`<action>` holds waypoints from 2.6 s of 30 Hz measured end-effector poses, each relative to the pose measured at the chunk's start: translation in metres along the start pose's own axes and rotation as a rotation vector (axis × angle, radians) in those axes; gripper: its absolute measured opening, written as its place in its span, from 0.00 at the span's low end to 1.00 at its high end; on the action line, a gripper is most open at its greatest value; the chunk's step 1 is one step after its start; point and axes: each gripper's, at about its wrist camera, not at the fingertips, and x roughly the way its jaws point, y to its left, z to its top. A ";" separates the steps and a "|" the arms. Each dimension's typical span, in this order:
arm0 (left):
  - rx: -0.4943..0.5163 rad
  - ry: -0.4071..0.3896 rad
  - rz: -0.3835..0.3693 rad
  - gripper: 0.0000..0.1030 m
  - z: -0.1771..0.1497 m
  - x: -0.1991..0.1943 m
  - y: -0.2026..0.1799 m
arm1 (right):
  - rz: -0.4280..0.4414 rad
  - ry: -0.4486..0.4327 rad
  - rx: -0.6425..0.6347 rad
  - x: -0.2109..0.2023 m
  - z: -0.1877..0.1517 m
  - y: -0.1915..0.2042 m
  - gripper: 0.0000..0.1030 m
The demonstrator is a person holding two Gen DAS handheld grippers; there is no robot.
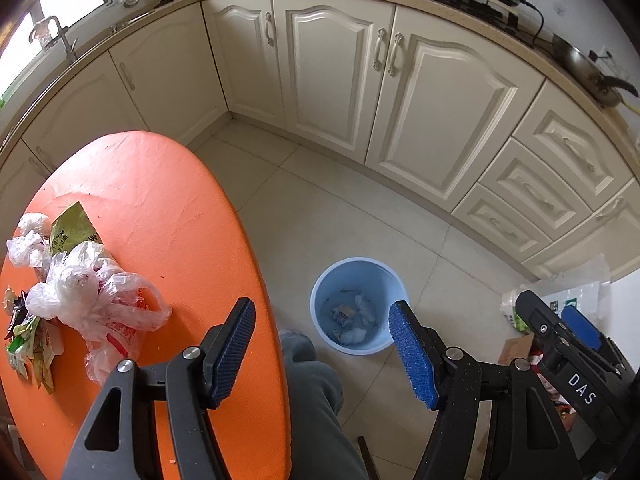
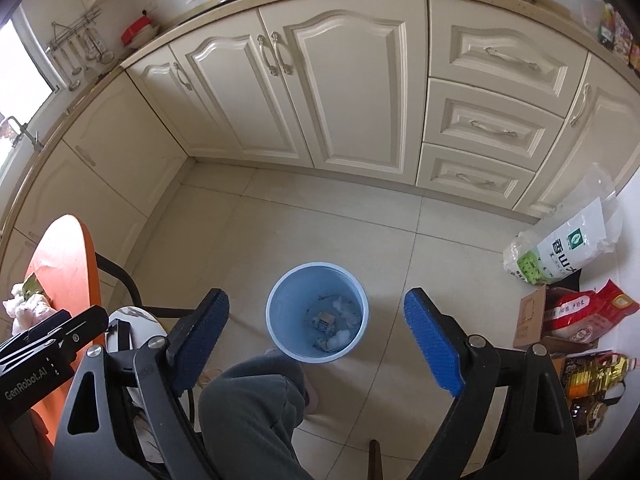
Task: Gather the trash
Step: 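Move both open tools back over the orange table, then grasp the large clear plastic bag with the right tool while the left tool grasps the white printed wrapper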
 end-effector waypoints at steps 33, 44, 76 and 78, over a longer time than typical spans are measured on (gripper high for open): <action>-0.169 -0.224 0.005 0.65 -0.157 -0.188 0.117 | 0.122 -0.182 -0.185 -0.133 -0.079 0.094 0.95; -0.330 -0.233 0.068 0.66 -0.214 -0.226 0.202 | 0.191 -0.181 -0.323 -0.142 -0.114 0.173 0.98; -0.793 -0.096 0.173 0.69 -0.189 -0.144 0.404 | 0.030 0.061 -0.562 0.020 -0.091 0.339 0.98; -0.817 -0.088 0.173 0.69 -0.184 -0.135 0.409 | 0.029 0.061 -0.584 0.026 -0.091 0.343 0.95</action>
